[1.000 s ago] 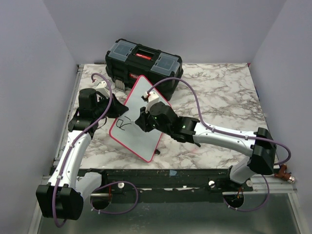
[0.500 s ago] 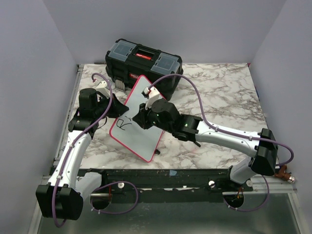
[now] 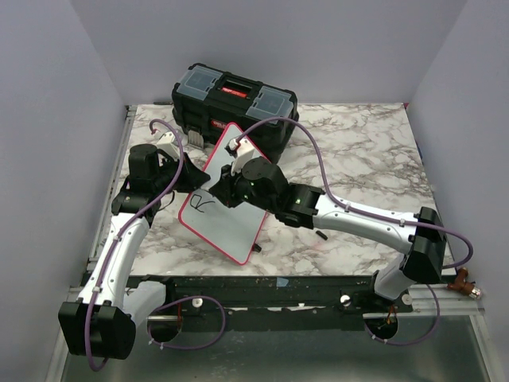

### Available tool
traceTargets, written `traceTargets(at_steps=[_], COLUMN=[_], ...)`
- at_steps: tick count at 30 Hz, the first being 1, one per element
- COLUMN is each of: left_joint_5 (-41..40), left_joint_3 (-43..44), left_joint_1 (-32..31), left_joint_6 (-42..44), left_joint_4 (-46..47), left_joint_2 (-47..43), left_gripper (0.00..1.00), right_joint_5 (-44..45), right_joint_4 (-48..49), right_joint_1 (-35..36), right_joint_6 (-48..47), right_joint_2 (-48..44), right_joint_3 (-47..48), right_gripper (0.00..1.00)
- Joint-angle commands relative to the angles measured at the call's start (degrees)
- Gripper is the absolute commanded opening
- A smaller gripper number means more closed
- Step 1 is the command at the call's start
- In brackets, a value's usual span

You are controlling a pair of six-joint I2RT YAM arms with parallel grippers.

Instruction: Write a sentence on the whiteboard

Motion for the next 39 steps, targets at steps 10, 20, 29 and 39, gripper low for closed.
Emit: traceTargets(at_steps=[10, 20, 29, 39], left_joint_5=[-1.6, -1.7, -1.9, -2.1], left_joint_3=[-0.6, -0.6, -0.6, -0.6], left_joint_1=[-1.1, -1.1, -1.1, -1.2], left_joint_6=[5.2, 5.3, 5.3, 5.4], left_joint_4=[-0.8, -0.8, -0.8, -0.8], left_joint_2=[-0.8, -0.9, -1.0, -1.0], left_gripper=[0.00, 0.00, 0.00, 0.00], right_joint_5=[-0.8, 2.4, 2.6, 2.9], right_joint_4=[2.5, 2.0, 2.0, 1.4], right_joint_1=[-0.2, -1.0, -1.4, -1.4], right_joint_6=[-0.4, -0.6, -1.0, -0.7], right_joint_2=[2.8, 1.8, 1.7, -1.3], right_joint_3=[0.8, -2.0, -1.5, -3.1], right_gripper=[0.01, 0.01, 0.01, 0.01])
